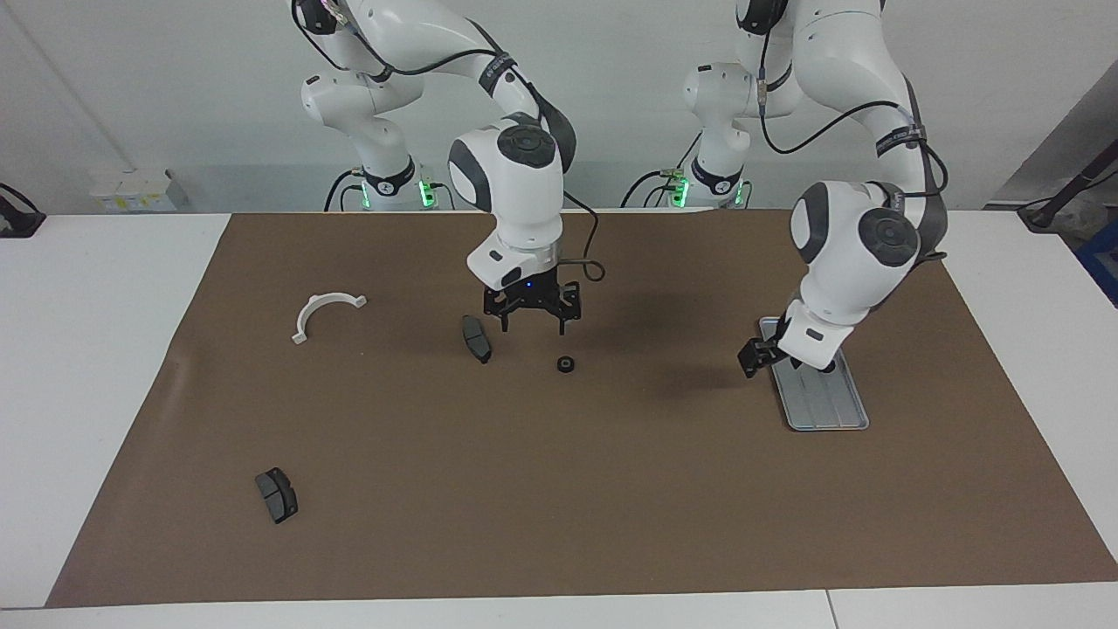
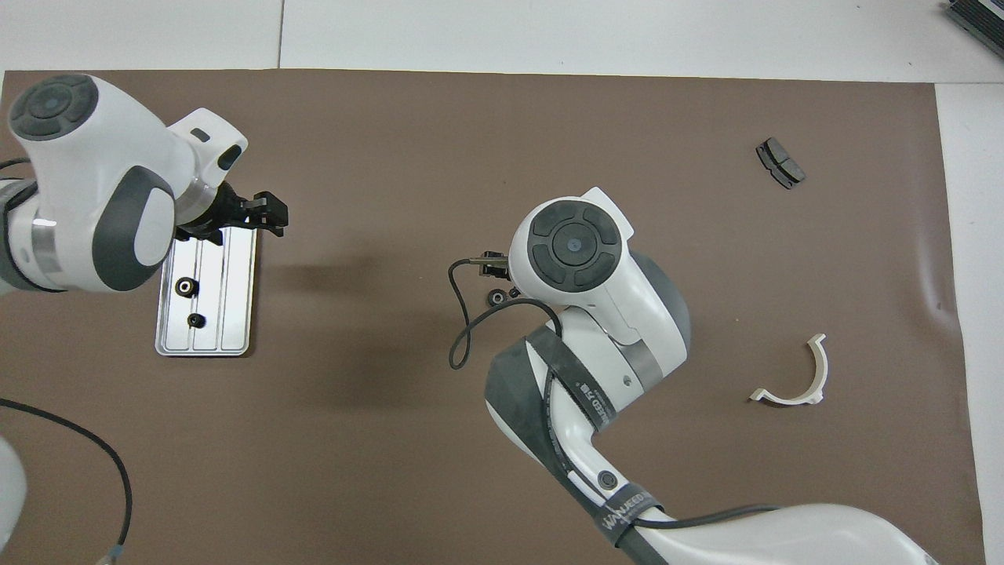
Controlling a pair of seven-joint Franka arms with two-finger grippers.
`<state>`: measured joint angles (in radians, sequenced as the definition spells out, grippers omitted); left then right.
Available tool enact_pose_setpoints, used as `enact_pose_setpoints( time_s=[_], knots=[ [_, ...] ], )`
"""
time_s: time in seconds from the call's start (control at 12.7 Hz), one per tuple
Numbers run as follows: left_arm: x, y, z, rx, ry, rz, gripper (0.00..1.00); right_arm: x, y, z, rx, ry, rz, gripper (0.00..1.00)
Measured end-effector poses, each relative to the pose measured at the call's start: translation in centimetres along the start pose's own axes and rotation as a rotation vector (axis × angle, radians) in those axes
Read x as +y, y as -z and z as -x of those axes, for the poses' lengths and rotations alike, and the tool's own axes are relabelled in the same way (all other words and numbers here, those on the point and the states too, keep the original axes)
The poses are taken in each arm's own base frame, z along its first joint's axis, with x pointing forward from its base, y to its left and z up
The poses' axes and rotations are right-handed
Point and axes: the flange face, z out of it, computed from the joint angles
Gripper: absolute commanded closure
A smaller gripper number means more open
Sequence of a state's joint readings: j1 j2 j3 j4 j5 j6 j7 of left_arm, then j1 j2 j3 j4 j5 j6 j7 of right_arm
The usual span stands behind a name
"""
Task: Place bearing gear from tray to pile
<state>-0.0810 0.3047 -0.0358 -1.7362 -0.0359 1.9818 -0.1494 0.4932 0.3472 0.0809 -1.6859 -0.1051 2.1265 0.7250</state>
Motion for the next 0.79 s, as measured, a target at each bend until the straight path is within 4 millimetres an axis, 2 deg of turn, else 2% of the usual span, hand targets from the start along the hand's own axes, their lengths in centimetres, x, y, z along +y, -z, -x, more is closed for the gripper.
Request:
enact_pose_setpoints(
  time_s=[0.16, 0.39, 0.63, 0.79],
  knots=[
    [-4.5, -1.0, 0.5, -0.028, -0.051, 0.002, 0.17, -1.6, -3.1, 0.3, -0.021, 0.008, 0.007, 0.00],
    [-9.2, -2.8, 1.7, -0.027, -0.066, 0.007, 0.22, -4.2, -6.9, 1.0, -0.014, 0.013, -0.006, 0.00],
    [-9.8, -5.3, 3.2, -0.022, -0.057, 0.006, 0.26, -5.0, -9.4, 1.5, -0.012, 0.033, 0.003, 0.03],
    [-9.9, -6.0, 3.6, -0.030, -0.005, 0.005, 0.26, -4.9, -10.8, 1.5, -0.018, 0.037, 0.011, 0.08]
  ],
)
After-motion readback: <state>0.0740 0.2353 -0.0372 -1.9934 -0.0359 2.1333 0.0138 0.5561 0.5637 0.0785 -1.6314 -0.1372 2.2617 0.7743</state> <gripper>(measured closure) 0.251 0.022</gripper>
